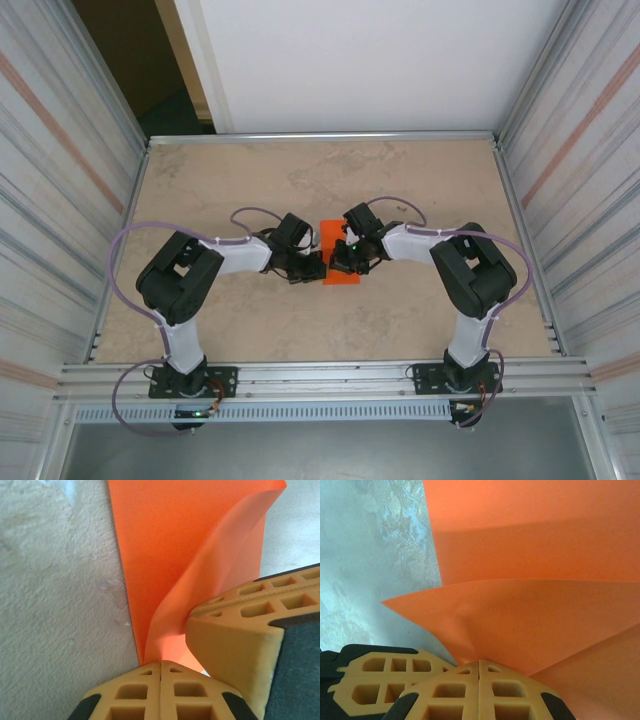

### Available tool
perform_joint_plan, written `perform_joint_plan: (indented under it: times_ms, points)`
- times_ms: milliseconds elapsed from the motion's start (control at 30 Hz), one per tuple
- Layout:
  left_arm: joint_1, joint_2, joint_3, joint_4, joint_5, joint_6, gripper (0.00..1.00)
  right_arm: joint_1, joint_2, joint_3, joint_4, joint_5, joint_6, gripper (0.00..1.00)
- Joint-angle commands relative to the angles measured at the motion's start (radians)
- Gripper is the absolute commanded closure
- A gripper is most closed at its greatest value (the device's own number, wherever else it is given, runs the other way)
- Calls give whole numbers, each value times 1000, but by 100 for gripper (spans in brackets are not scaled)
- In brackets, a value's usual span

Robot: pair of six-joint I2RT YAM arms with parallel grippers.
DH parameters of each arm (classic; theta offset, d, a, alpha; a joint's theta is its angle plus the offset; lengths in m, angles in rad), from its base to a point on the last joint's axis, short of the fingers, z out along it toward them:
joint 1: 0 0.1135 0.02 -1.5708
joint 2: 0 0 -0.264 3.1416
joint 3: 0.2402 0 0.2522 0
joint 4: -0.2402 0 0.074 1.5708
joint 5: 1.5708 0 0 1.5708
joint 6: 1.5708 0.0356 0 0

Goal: Fold a paper plane with a square sheet of paper (pick it up from the middle)
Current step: Fold the triangle a second time at the center of the table.

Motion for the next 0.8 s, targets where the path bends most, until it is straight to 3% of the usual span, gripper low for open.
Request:
perform_joint_plan:
  times_ms: [0, 467, 767]
  points:
    - [-4, 26, -39, -90, -89, -2, 100, -6, 20, -22, 4, -19, 5, 100]
    - [-2, 17, -42, -103, -83, -5, 100, -58, 60, 4, 5, -35, -41, 100]
    - [52, -167, -40, 0, -11, -49, 99, -46, 85, 9, -18, -24, -39, 100]
